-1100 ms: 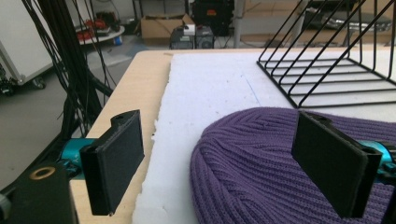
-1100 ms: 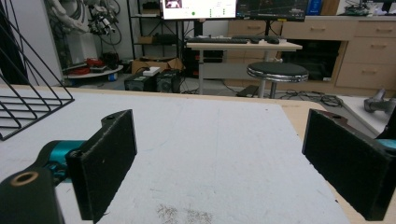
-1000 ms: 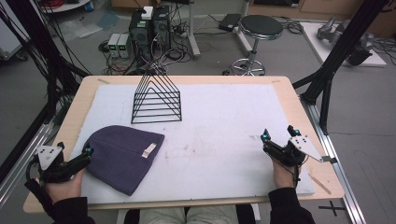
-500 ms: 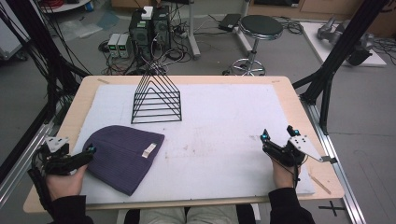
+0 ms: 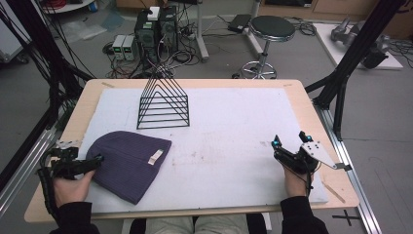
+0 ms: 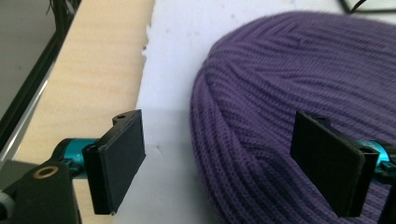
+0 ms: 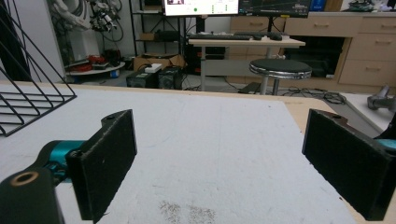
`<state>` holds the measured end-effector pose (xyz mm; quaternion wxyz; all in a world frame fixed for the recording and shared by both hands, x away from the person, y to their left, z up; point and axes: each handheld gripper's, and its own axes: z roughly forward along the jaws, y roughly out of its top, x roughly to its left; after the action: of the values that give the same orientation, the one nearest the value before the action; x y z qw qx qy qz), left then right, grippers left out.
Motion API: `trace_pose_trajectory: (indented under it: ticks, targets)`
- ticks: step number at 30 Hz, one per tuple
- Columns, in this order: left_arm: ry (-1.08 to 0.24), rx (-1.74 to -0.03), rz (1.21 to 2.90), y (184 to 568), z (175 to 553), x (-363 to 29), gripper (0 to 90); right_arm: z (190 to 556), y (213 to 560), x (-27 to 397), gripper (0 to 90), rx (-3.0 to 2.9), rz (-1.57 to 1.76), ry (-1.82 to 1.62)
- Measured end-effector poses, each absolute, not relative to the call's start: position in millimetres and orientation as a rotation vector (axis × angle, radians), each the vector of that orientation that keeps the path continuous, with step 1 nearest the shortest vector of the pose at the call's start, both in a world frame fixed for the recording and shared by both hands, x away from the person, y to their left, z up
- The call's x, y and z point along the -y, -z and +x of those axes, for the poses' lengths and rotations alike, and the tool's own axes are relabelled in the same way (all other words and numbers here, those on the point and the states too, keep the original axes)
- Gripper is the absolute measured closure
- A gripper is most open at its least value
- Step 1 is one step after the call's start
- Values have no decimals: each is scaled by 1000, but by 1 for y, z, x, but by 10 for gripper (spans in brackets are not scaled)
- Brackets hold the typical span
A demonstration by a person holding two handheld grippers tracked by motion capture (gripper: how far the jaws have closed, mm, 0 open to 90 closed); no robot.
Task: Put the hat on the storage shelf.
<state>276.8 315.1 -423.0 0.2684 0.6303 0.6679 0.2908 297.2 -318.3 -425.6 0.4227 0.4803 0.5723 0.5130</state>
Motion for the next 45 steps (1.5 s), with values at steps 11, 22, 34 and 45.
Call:
trace_pose_trajectory:
  ticks: [11,22,34,45]
  targets:
    - [-616,-1809,1719,437,280,-319,248,297,426,319,92,-1439,1212,-1286]
    - [-599,-1790,1657,437,274,-325,498,298,426,318,92,-1444,1203,-1279]
    - [-604,-1693,1685,436,272,-319,800,298,426,317,92,-1446,1204,-1278]
    - [-682,-1564,1697,424,268,-310,804,298,426,318,92,-1446,1210,-1278]
